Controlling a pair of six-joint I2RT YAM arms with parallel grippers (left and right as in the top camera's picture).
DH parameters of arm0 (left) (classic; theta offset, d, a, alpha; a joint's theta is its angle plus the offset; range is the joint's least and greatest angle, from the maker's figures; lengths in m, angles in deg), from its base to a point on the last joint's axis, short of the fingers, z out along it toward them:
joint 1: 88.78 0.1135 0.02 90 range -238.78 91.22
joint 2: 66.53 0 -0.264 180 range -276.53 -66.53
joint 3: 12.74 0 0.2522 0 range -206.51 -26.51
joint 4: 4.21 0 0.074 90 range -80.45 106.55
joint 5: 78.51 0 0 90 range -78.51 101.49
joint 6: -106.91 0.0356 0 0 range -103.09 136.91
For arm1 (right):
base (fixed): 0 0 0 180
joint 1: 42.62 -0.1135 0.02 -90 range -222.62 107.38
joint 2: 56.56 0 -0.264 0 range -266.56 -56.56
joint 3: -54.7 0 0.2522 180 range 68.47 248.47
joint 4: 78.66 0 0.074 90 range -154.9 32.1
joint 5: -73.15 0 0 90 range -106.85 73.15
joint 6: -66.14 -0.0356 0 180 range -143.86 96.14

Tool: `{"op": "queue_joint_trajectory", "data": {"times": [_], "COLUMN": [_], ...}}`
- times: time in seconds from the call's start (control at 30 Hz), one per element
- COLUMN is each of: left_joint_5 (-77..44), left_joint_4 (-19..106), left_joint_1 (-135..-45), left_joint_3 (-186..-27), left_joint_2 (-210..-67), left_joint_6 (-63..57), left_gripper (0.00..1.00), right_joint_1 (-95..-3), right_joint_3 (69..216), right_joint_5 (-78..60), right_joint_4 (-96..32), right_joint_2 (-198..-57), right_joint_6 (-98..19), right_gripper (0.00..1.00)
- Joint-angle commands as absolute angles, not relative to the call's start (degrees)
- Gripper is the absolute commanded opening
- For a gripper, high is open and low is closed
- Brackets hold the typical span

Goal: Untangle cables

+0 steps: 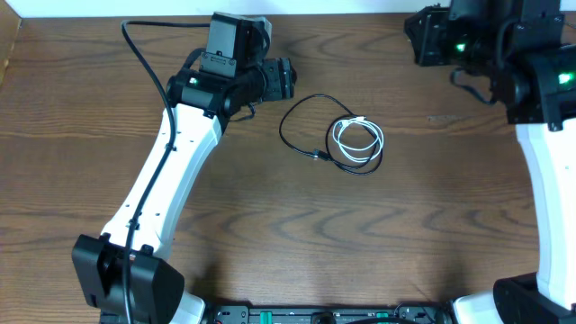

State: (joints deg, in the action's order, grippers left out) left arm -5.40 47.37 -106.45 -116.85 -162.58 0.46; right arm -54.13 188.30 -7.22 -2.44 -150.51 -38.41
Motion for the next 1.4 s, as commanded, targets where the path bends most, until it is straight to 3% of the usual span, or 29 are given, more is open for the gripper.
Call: {"op": "queue_joint_trajectory", "data": {"times": [0.0, 0.4, 0.83, 1.03, 1.37], "left_joint_5": [-11.26, -11.45, -11.15, -2.3, -0.87], "left_joint_4": [48.68, 45.64, 39.48, 37.97, 35.98], "left_joint_1": [-108.62, -119.81, -123.26, -123.61, -125.29], "left_joint_3": [-116.02, -115.91, -115.91, -115.91, -115.91], "left_joint_2": [-164.5, -178.45, -189.64, -189.92, -190.86], "left_joint_6": [0.29, -13.9, -13.85, -14.05, -25.63], "left_gripper": [0.73, 0.73, 0.72, 0.72, 0.68], "right_joint_1": [-51.16, -47.0, -47.18, -47.18, -47.18], "right_joint_3": [188.17, 187.6, 187.6, 187.6, 187.6], "right_joint_5": [-11.13, -14.15, -13.45, -13.45, -13.45], "right_joint_4": [-1.55, 0.57, 2.04, 2.19, 2.23], "right_joint_2": [-152.13, -157.4, -161.37, -161.4, -161.4], "right_joint_6": [-41.82, -43.15, -43.13, -43.13, -43.13], "right_gripper": [0.64, 0.83, 0.85, 0.85, 0.85]}}
